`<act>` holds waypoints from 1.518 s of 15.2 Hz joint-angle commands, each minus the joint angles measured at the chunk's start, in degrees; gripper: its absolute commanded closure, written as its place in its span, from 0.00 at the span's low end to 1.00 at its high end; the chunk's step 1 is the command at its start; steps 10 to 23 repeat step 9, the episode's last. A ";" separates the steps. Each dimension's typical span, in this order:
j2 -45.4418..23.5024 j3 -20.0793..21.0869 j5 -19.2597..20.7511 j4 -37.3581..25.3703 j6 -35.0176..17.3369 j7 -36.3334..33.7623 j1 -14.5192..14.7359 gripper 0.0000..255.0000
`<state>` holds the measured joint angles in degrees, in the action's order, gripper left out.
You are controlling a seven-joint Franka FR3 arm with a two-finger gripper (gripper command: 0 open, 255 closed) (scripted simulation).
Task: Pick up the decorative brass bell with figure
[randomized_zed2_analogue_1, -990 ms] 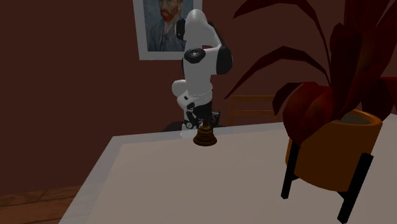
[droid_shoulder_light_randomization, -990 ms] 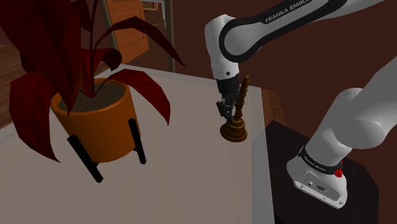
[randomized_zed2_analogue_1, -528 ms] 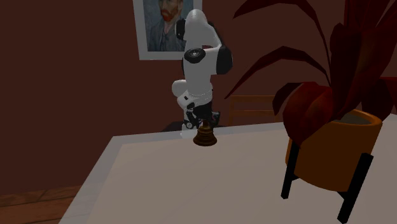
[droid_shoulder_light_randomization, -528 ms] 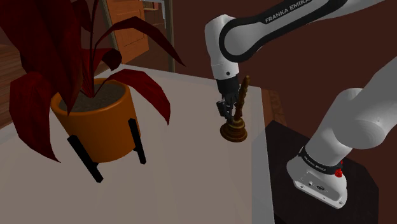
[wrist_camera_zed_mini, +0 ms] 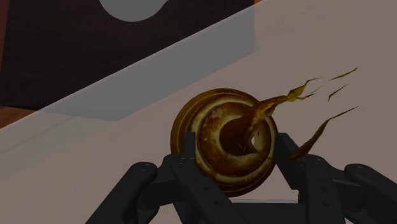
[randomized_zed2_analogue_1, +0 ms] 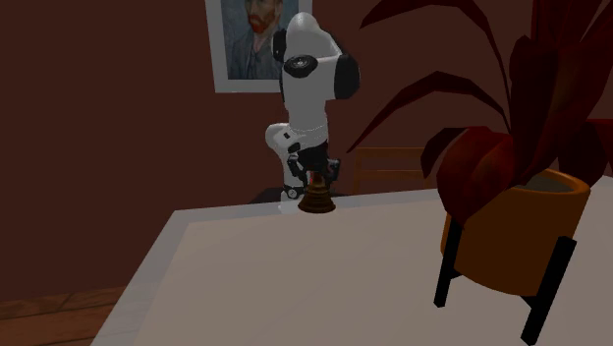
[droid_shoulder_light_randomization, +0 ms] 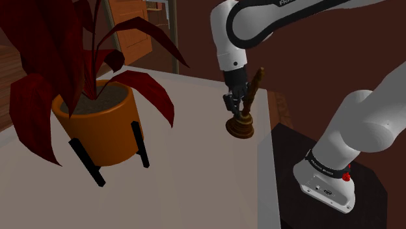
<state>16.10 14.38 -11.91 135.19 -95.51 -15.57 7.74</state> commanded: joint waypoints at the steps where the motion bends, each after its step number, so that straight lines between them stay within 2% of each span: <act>1: 0.52 -0.09 -0.01 -0.95 1.48 -0.16 0.01 1.00; 7: 1.92 -0.51 0.06 -4.37 6.27 -0.54 -0.06 1.00; 23: 1.95 -0.53 0.07 -4.46 6.39 -0.55 -0.06 1.00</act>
